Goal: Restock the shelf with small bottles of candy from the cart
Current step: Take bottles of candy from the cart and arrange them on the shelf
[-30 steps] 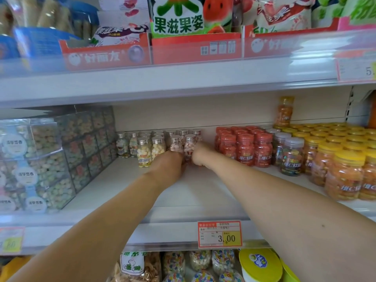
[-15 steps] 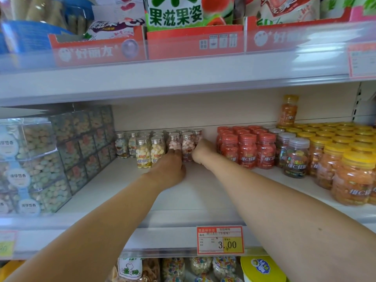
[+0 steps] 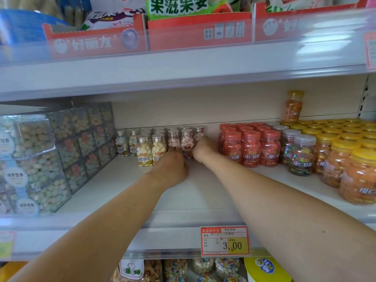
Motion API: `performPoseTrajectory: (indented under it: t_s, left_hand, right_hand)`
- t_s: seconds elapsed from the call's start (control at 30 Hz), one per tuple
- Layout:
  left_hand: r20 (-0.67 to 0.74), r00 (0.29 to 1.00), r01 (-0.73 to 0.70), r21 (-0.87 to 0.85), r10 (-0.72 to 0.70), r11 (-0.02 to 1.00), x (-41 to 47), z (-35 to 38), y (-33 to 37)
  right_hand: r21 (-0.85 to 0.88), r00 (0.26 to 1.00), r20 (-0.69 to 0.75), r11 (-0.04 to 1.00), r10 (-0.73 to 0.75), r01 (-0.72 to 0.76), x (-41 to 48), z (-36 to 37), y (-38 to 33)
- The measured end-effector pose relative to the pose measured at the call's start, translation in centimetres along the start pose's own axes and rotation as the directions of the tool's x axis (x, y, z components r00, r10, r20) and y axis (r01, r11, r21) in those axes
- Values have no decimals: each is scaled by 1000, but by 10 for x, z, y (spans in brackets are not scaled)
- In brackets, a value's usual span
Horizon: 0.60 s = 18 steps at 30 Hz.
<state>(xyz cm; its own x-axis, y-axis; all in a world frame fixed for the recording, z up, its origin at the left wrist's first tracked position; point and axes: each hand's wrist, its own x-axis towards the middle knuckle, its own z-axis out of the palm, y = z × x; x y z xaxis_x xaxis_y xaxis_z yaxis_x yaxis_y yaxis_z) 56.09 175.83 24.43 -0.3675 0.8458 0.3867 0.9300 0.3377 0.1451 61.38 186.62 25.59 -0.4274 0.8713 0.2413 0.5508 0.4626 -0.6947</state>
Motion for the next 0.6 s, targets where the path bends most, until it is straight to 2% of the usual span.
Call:
performPoseTrajectory:
  t_s: [0.2, 0.4, 0.5, 0.53, 0.6]
  left_hand:
    - [21, 1000, -13, 5, 13, 1000, -3, -4, -1]
    - [216, 976, 18, 61, -31, 998, -18, -30, 11]
    - [255, 966, 29, 56, -43, 998, -41, -52, 31]
    - [211, 978, 3, 18, -7, 1000, -54, -57, 40]
    - [-25, 999, -52, -159, 48, 986, -94, -61, 62]
  right_hand:
    - [-21, 998, 54, 1000, -20, 22, -11, -9, -4]
    - [-71, 962, 241, 986, -128, 149, -66, -59, -12]
    - [24, 932, 293, 976, -213, 216, -105, -99, -3]
    - [111, 924, 295, 969, -243, 219, -122, -113, 2]
    - [276, 935, 228, 939, -273, 206, -161, -141, 15]
